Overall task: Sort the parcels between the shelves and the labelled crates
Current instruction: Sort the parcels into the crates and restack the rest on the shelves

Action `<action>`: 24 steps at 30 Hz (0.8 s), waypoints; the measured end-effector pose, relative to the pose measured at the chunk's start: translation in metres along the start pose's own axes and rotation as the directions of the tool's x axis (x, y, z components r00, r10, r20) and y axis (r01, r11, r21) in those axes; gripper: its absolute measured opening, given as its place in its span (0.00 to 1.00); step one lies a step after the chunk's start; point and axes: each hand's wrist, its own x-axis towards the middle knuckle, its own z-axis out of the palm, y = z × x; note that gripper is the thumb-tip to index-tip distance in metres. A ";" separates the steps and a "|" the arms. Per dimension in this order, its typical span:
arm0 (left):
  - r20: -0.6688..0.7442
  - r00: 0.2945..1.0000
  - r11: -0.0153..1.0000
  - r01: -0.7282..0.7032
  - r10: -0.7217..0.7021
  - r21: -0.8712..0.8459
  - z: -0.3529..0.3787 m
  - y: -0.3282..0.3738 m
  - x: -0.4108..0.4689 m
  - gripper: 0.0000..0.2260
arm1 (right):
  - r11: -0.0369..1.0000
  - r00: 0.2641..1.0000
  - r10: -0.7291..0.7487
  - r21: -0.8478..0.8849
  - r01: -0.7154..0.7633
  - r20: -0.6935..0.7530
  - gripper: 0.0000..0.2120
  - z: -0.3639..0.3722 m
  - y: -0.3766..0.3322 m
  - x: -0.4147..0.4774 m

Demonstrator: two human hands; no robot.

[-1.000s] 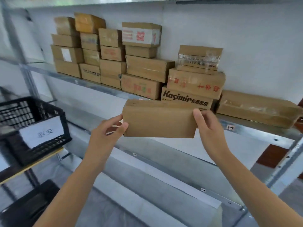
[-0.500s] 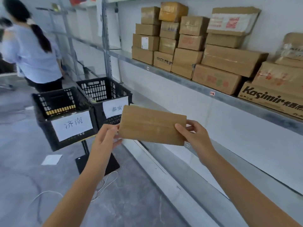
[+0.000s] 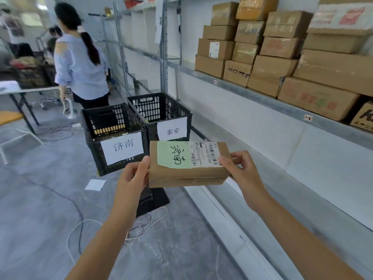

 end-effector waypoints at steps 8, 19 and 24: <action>0.102 0.984 0.989 0.138 -0.143 0.056 0.015 0.015 0.052 0.21 | 0.998 0.998 0.047 0.043 -0.049 0.027 0.19 0.016 0.021 0.064; -0.087 0.994 0.997 0.071 -0.067 0.038 0.073 0.005 0.135 0.15 | 0.947 0.943 0.207 0.188 -0.260 0.262 0.19 0.050 0.023 0.162; -0.211 0.974 0.997 0.076 -0.077 -0.016 0.102 -0.015 0.159 0.24 | 0.768 0.813 0.376 0.342 -0.541 0.444 0.34 0.065 0.034 0.200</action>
